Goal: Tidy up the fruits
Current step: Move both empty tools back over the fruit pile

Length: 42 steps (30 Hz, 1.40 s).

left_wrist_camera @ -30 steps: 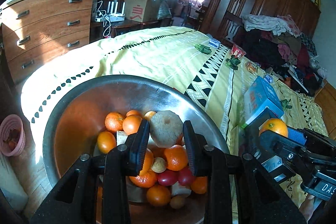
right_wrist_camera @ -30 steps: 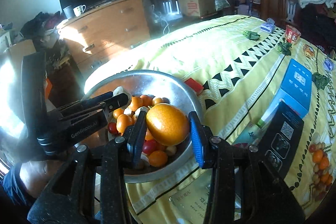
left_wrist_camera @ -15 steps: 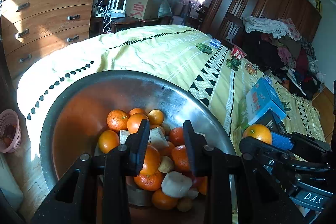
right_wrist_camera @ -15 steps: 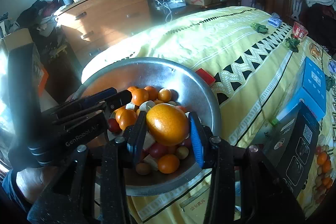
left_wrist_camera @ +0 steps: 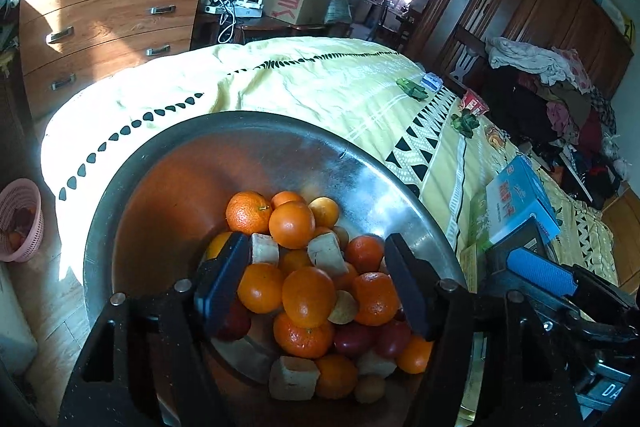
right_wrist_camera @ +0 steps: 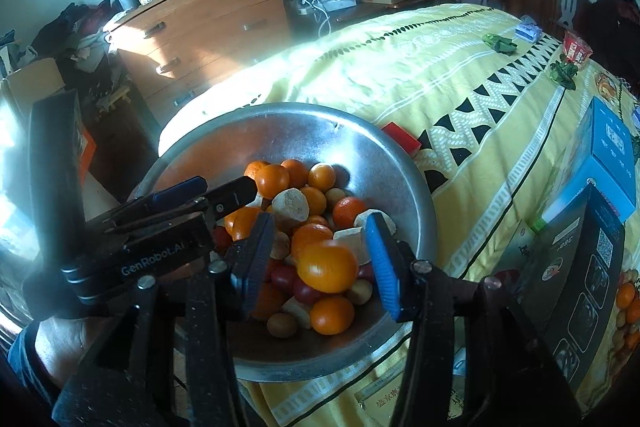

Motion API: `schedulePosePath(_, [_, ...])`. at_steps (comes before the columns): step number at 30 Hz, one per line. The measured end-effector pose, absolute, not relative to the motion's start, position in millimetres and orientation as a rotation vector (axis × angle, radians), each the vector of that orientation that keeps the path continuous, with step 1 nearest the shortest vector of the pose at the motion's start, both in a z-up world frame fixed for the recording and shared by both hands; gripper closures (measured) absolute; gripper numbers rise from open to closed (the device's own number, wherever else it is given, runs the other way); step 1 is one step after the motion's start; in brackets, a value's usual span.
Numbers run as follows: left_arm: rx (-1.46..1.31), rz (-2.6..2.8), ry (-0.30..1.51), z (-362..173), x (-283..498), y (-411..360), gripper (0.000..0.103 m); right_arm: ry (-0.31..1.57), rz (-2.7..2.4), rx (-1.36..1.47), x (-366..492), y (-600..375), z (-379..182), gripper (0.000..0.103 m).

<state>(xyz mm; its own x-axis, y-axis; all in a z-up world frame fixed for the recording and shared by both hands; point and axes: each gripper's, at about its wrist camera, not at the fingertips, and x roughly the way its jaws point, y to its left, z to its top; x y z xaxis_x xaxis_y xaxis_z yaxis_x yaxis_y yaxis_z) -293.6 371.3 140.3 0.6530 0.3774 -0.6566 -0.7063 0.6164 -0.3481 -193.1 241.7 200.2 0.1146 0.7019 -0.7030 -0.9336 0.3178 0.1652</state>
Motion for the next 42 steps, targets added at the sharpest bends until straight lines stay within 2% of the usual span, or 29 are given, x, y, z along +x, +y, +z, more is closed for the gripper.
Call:
schedulePosePath(6, [-0.635, 0.666, 0.552, 147.1, -293.5, 366.6, 0.032, 0.719, 1.259, -0.304, -199.3, 206.3, 217.0, 0.042])
schedulePosePath(11, [-0.522, 0.609, 0.487, 184.8, -276.0, 330.1, 0.033, 0.628, 1.198, -0.243, -200.0, 120.3, 218.6, 0.036])
schedulePosePath(18, [-0.285, 0.274, 0.353, 262.5, -218.7, 196.0, 0.033, 0.751, 0.927, -0.191, -162.0, -6.8, 174.6, 0.034])
schedulePosePath(21, [-0.214, 0.107, 0.377, 271.6, -184.7, 132.3, 0.033, 0.820, 0.833, -0.146, -145.5, -50.5, 154.3, 0.034])
schedulePosePath(25, [-0.166, -0.046, 0.475, 255.0, -134.1, 64.2, 0.033, 0.879, 0.755, -0.107, -130.3, -94.3, 132.1, 0.034])
schedulePosePath(30, [-0.180, -0.111, 0.631, 205.4, -76.8, 22.8, 0.033, 0.923, 0.683, -0.042, -103.6, -136.5, 107.7, 0.034])
schedulePosePath(34, [-0.188, -0.119, 0.743, 162.0, -29.2, 15.5, 0.033, 0.932, 0.621, 0.018, -76.9, -172.1, 87.3, 0.034])
schedulePosePath(40, [-0.232, -0.102, 0.846, 105.8, 41.3, 14.6, 0.044, 0.959, 0.556, 0.106, -45.6, -214.3, 64.5, 0.034])
schedulePosePath(42, [-0.227, -0.112, 0.862, 90.7, 62.5, 8.2, 0.045, 0.969, 0.550, 0.128, -43.2, -223.5, 59.8, 0.034])
